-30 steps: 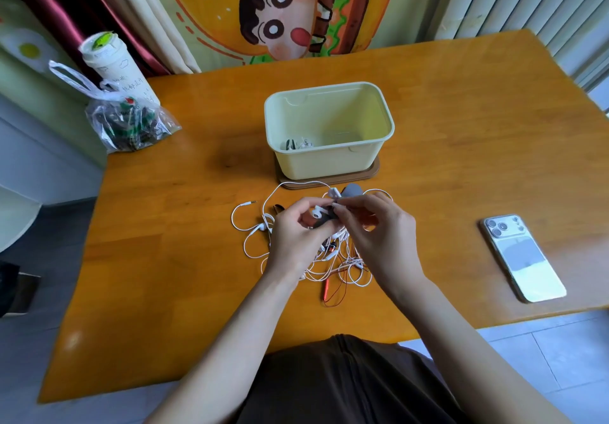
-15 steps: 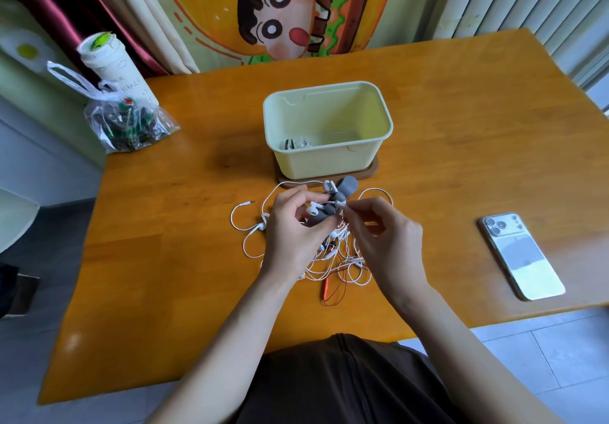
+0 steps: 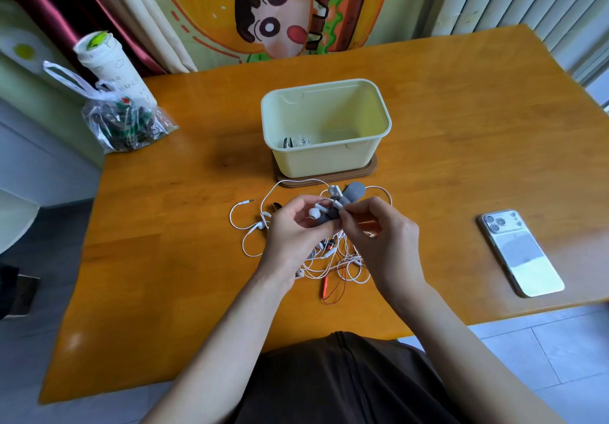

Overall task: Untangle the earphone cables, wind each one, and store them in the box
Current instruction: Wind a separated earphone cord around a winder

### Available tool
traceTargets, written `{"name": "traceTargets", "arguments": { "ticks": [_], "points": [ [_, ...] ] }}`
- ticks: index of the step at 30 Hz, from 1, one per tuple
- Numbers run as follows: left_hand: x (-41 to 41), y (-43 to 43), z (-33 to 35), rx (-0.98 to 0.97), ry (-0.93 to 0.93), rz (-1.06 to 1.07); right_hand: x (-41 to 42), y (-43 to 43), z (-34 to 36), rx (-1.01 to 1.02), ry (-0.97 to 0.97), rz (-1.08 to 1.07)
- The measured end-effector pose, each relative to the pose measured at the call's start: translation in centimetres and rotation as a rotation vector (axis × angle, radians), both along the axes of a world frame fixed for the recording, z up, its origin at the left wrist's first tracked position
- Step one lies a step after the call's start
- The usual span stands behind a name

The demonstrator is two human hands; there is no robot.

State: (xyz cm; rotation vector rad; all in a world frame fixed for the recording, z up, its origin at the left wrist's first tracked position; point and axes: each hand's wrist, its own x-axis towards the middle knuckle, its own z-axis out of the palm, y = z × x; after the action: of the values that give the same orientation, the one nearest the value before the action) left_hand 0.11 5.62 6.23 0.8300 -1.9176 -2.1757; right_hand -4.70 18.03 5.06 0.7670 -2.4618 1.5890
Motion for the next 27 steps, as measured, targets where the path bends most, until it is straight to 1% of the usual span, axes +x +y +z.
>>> {"name": "traceTargets", "arguments": {
  "ticks": [5, 9, 15, 20, 22, 24, 27],
  "points": [
    [0.1, 0.0, 0.3, 0.298, 0.008, 0.029, -0.2, 0.0, 0.3, -0.023, 0.013, 0.043],
    [0.0, 0.0, 0.3, 0.327, -0.011, 0.076, -0.2, -0.2, 0.4, -0.009, 0.045, 0.093],
    [0.0, -0.1, -0.1, 0.305, -0.062, 0.144, -0.4, 0.0, 0.2, 0.033, 0.085, 0.133],
    [-0.1, 0.0, -0.3, 0.356, -0.115, 0.197, -0.3, -0.1, -0.6, 0.049, 0.101, 0.151],
    [0.0, 0.1, -0.4, 0.41, -0.137, 0.206, -0.2, -0.1, -1.0, 0.055, 0.084, 0.16],
    [0.1, 0.2, -0.6, 0.469, -0.147, 0.198, -0.2, 0.0, -1.2, 0.057, 0.075, 0.162],
    [0.1, 0.3, -0.8, 0.478, -0.141, 0.176, -0.4, 0.1, -1.1, 0.067, 0.07, 0.164]
  ]
}}
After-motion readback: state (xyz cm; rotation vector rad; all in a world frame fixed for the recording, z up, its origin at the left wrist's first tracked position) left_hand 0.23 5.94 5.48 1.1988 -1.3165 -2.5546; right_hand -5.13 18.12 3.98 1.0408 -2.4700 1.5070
